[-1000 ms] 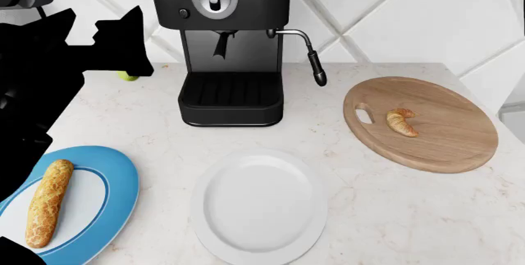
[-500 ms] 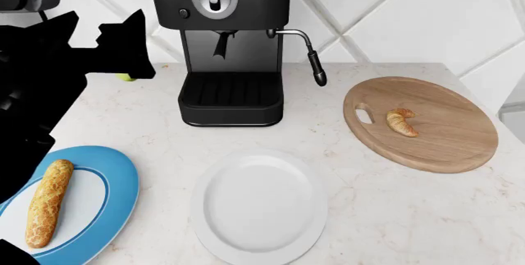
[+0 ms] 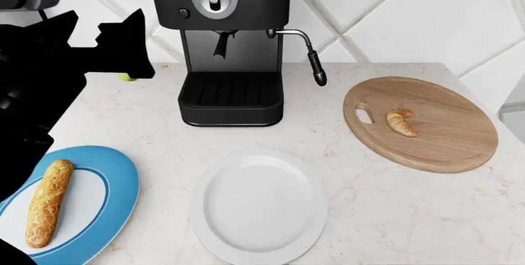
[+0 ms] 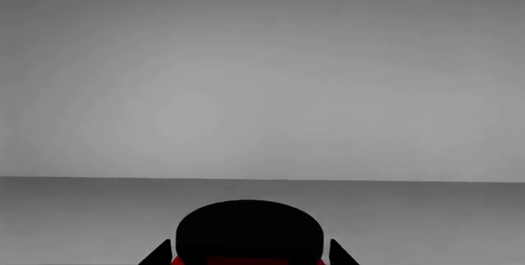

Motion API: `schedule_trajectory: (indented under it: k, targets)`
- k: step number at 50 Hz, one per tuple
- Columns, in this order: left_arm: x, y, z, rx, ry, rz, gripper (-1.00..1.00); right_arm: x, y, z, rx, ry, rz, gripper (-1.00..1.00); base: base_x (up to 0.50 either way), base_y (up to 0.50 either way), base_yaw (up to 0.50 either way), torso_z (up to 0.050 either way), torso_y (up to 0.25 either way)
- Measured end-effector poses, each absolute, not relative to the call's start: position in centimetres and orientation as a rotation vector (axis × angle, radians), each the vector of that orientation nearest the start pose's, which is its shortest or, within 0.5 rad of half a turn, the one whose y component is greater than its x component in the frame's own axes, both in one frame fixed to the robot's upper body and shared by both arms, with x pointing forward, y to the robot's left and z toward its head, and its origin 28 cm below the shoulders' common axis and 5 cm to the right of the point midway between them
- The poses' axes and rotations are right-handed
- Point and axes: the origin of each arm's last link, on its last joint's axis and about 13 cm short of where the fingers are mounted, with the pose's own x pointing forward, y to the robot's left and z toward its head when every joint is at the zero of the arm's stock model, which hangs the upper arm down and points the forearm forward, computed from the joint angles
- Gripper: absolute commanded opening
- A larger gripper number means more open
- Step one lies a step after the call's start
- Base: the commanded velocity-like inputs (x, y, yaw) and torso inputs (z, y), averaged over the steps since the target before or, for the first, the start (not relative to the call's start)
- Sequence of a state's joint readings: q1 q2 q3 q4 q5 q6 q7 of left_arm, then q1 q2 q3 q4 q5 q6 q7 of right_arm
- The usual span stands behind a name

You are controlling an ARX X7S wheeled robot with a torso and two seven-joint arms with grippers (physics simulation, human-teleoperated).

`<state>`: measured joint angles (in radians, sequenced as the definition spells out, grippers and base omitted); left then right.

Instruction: From the different types of pastries on the counter, select a croissant and place it on the cutting board. Then retrieve a jar of jam from the cabinet and place it alongside the croissant on the cutting board.

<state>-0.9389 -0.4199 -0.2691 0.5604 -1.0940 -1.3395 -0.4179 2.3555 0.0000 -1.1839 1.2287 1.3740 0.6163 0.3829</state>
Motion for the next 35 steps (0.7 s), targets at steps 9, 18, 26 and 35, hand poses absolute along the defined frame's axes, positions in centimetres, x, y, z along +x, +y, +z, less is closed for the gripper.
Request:
schedule_trajectory:
  k: [9,18,26,35]
  targets:
    - [24.1,26.6,29.5,-0.106,-0.184,-0.18,1.0,31.0,-4.3,55.0,0.002,-0.264,-0.024,-1.0,0.0,0.0,0.0,0.0,0.0]
    - [24.0,26.5,29.6,-0.106,-0.178,-0.189,1.0,28.0,-3.8,56.3,-0.031,-0.295,-0.01,-1.0,0.0,0.0,0.0,0.0,0.0]
    - [23.7,26.1,29.5,-0.096,-0.176,-0.204,1.0,23.7,-3.0,57.8,-0.089,-0.379,0.032,-1.0,0.0,0.0,0.0,0.0,0.0]
    - [23.8,25.6,29.3,-0.083,-0.168,-0.217,1.0,19.6,-3.4,58.1,-0.083,-0.424,0.018,-1.0,0.0,0.0,0.0,0.0,0.0]
